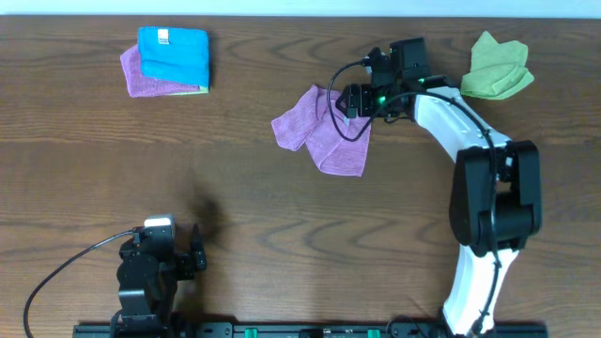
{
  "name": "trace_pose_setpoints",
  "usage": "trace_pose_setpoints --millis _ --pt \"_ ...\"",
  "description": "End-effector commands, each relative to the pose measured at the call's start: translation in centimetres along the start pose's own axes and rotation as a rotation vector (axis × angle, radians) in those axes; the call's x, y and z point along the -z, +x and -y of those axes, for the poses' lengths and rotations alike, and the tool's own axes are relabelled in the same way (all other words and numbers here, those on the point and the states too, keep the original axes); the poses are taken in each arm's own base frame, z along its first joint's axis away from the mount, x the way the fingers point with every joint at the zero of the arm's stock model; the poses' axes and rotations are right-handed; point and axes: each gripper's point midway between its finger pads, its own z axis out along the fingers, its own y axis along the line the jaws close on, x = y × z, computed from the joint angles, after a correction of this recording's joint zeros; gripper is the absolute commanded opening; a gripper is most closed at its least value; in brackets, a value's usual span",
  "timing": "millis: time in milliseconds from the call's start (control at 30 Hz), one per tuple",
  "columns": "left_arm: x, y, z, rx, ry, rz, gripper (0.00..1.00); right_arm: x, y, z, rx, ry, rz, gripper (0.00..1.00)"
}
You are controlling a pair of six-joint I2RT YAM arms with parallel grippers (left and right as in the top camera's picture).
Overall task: Fold the cloth
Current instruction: 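Drag and spread the purple cloth flat at table center with right gripper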
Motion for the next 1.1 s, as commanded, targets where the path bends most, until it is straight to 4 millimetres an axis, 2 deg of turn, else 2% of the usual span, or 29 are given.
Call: trace_pose_setpoints --millis 0,433,767,867,933,1067 --pt "-0.1 0.2 0.0 0.003 -0.001 -0.003 0.95 -1.3 0.9 -0.8 0.014 -0.042 -0.023 0.79" --pt "-0.1 0.2 0.0 0.003 -0.001 -0.003 0.95 -3.3 1.6 -0.9 0.029 -0.05 -0.037 0.66" --pt "-0.1 0.2 0.0 0.003 -0.001 -0.002 0.95 -3.6 1.6 -0.8 0.033 -0.044 -0.033 0.58" --pt "-0.1 0.2 0.0 0.003 -0.001 -0.002 0.95 -3.9 1.9 -0.8 0.032 -0.045 -0.041 0.47" --pt "-0.1 0.2 0.0 0.003 -0.001 -0.002 0.95 -4.1 2.1 -0.8 0.031 -0.045 -0.049 0.37" --pt "-0.1 0.2 0.0 0.003 -0.001 -0.002 0.95 -4.3 2.3 -1.2 0.038 -0.048 -0.053 0.03"
